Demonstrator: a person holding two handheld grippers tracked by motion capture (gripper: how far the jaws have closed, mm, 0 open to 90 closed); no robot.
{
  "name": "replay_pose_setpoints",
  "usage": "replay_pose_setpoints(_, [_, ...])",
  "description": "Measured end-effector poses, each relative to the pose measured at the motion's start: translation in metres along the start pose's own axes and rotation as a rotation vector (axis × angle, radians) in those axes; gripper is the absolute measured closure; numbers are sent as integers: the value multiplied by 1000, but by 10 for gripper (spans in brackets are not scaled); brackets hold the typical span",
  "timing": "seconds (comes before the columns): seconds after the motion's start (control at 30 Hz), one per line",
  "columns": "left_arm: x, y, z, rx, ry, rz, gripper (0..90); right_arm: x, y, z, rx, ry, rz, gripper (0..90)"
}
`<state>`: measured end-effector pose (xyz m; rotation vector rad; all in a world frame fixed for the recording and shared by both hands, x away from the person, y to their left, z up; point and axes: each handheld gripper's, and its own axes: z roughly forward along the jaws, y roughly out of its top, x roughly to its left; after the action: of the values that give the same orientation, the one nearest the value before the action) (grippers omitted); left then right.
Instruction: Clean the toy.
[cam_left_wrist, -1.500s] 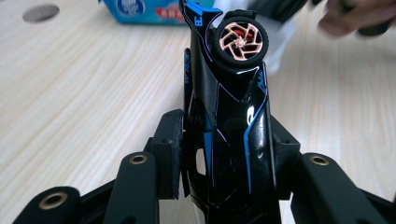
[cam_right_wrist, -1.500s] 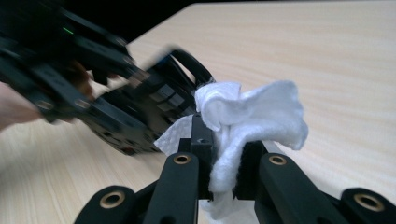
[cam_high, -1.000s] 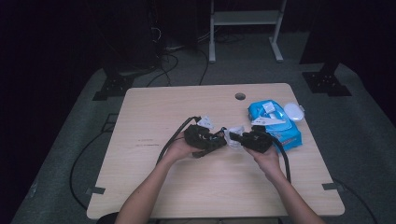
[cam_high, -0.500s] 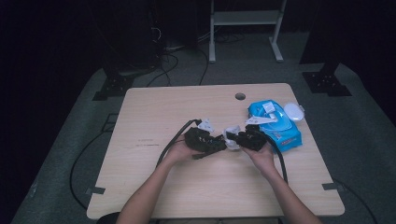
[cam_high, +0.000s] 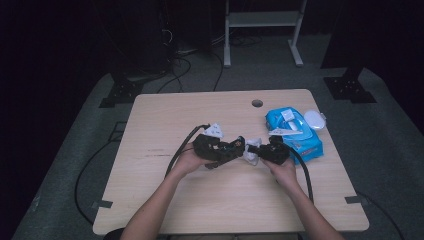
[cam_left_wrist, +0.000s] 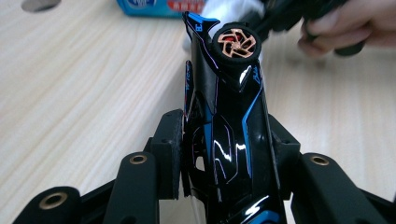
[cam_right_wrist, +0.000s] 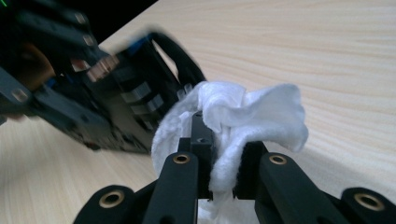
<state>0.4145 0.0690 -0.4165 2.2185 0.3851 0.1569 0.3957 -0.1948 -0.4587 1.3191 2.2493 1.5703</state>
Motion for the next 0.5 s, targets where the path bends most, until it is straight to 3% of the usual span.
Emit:
replay_pose_setpoints(0.13, [4,2,-5,-15,14,-6,567,1,-2,0,46,-13,-21,809])
replay_pose_setpoints(0.2, [6,0,-3,17,35,8,567,2,-3,-6,31,-18,-27,809])
replay_pose_setpoints(0.33, [11,-6,7,55,39,-6,567,2,2,-19,-15,-24,-30,809])
replay_pose_setpoints(0.5, [17,-2,18,91,47,7,567,5,9,-23,-35,-21,-39,809])
